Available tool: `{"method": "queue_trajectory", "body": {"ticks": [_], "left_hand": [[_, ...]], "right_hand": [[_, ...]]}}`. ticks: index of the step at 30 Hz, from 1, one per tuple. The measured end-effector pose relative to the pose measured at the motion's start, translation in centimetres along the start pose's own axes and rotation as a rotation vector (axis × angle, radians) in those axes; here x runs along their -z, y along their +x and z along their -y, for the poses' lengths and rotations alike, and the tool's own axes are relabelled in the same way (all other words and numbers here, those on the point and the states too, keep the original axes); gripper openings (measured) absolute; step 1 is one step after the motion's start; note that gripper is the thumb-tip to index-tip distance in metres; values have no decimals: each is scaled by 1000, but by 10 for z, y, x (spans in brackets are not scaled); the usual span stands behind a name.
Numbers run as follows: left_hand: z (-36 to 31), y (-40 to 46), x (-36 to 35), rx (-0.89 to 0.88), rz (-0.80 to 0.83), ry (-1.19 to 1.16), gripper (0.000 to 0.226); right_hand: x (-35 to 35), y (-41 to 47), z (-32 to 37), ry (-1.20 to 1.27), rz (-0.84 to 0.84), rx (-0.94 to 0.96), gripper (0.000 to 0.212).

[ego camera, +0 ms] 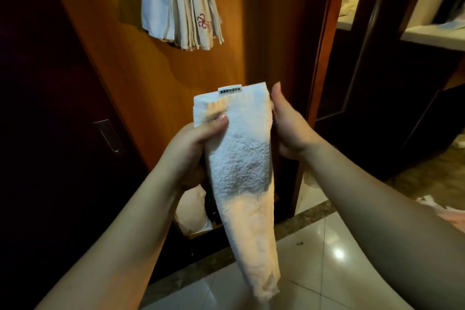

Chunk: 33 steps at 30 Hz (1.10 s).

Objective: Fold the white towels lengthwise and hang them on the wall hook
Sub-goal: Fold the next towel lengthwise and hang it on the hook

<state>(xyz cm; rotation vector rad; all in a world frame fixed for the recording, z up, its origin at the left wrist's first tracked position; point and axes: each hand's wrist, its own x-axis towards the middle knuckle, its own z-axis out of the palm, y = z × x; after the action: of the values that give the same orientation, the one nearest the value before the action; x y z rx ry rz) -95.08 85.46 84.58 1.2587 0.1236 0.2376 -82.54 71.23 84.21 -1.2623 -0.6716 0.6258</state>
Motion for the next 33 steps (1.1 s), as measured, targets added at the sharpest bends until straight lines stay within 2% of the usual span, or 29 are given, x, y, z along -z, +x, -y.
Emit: {"method": "queue_trajectory", "body": {"ticks": [2, 5, 7, 10, 14, 22, 30, 33], "left_hand": [[-7, 4, 0, 5, -36, -12, 17], [-25, 8, -1, -5, -135, -22, 17], [-37, 10, 0, -31, -149, 5, 18], [-49, 11, -1, -64, -159, 25, 24], [-60, 12, -7, -104, -182, 82, 21], [-71, 12, -11, -142, -173, 138, 28], [-75, 12, -14, -181, -150, 134, 17], [-74, 13, -15, -169, -147, 120, 17]], "right_hand": [[4, -3, -30, 157, 17, -129, 73], [0, -18, -67, 142, -22, -199, 71], [-8, -26, -79, 91, -127, -114, 55], [-23, -39, -86, -88, -206, 50, 48], [-41, -45, -89, -308, -258, 115, 40], [-46, -31, -77, -363, -362, 228, 11], [-44, -33, -73, -282, -364, 249, 13], [-43, -33, -72, -253, -344, 203, 25]]}}
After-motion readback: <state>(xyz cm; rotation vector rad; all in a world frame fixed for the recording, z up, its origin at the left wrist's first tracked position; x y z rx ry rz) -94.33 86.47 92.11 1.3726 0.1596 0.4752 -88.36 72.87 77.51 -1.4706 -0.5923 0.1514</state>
